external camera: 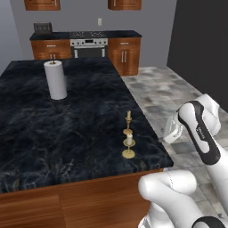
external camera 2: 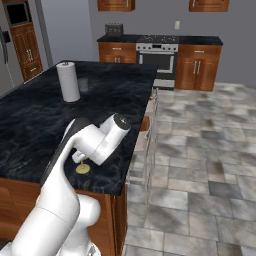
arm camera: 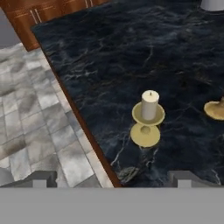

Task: Pick the candle and candle from the dining table and place them in the open cabinet. Close the cabinet after placing the objects.

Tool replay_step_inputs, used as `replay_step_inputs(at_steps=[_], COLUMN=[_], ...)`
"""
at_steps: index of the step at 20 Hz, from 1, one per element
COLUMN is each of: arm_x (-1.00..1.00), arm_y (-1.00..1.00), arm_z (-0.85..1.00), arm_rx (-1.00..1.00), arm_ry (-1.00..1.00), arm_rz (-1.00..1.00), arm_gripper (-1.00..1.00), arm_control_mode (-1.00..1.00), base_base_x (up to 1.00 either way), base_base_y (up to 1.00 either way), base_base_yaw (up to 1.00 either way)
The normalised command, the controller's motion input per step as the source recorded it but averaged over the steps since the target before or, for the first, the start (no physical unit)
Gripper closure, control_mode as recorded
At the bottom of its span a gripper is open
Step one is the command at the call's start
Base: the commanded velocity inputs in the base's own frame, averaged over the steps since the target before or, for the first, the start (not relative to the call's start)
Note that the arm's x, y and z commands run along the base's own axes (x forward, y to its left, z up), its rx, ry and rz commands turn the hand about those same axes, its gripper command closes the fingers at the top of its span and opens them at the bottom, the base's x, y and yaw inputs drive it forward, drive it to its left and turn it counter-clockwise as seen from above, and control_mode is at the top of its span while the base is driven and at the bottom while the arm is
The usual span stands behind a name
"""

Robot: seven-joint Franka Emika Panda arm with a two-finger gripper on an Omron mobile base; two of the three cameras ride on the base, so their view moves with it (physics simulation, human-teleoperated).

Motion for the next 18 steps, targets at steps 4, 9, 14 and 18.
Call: replay_step_inputs(at_steps=[4, 9, 14, 18], arm_x=[0.0, 0.0, 0.0, 0.02], arm_y=[-0.02, -0.1, -0.09, -0.06], arm_z=[-0.31, -0.24, -0.21, -0.21], arm_rx=[0.0, 0.08, 0.17, 0.27], arm_ry=[-0.14, -0.14, -0.05, 0.0], arm_rz=[0.15, 0.14, 0.1, 0.07], arm_gripper=[-1.0, -1.0, -1.0, -1.0], arm_control_mode=[-1.0, -1.0, -1.0, -1.0], base_base_x=[0.0, 0.0, 0.0, 0.0], base_base_y=[0.0, 0.0, 0.0, 0.0], base_base_yaw=[0.0, 0.0, 0.0, 0.0])
